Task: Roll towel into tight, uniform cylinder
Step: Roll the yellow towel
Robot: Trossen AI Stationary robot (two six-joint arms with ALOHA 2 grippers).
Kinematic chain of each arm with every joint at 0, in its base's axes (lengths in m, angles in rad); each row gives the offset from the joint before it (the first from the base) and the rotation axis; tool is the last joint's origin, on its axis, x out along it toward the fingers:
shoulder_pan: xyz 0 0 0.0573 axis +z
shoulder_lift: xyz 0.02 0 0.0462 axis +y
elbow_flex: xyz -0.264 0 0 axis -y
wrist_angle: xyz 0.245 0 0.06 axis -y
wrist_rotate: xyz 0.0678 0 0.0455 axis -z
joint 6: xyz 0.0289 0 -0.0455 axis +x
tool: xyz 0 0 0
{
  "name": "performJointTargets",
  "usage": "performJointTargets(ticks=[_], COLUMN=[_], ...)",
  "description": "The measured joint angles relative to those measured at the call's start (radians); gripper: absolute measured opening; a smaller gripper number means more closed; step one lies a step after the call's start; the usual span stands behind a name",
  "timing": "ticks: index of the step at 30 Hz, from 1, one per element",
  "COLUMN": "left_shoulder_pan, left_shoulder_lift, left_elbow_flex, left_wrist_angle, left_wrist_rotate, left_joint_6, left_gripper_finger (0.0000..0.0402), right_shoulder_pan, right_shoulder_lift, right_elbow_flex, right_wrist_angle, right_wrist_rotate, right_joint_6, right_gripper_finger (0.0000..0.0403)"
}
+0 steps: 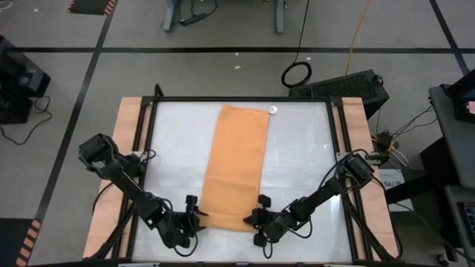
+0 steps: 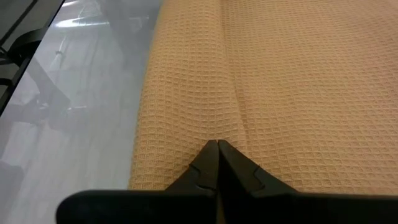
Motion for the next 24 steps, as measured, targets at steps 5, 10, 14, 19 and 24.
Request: performJointTargets(ticks=[5,10,14,19,24], left_shoulder_pan=[-0.011,-0.003,0.022,0.076,0.117], left_shoulder_lift=[0.014,0.045,0.065,0.066,0.066], left_elbow_flex=[0.000,0.000,0.001,0.004,0.004], left_wrist_angle=[-0.047,-0.092,-0.086,-0.084,-0.083], left_wrist_rotate=[0.005,0.007,0.020,0.118,0.205], left_joint_6=[-0.021,-0.043,-0.046,-0.074,-0.094], left_gripper_finger=[0.0272,0.0287,0.0288,0.0288,0.0270], right_shoulder_pan=[-0.001,-0.002,-0.002,-0.002,0.006], right_shoulder_lift=[0.000,0.000,0.000,-0.012,-0.087], right_elbow_flex=[0.000,0.000,0.000,-0.001,-0.004], right_wrist_angle=[-0.001,-0.004,-0.007,-0.016,-0.043], right_wrist_rotate=[-0.004,-0.024,-0.030,-0.031,-0.031], right_joint_6=[0.000,-0.001,-0.005,-0.019,-0.070], right_gripper_finger=[0.0000,0.0000,0.0000,0.0000,0.0000])
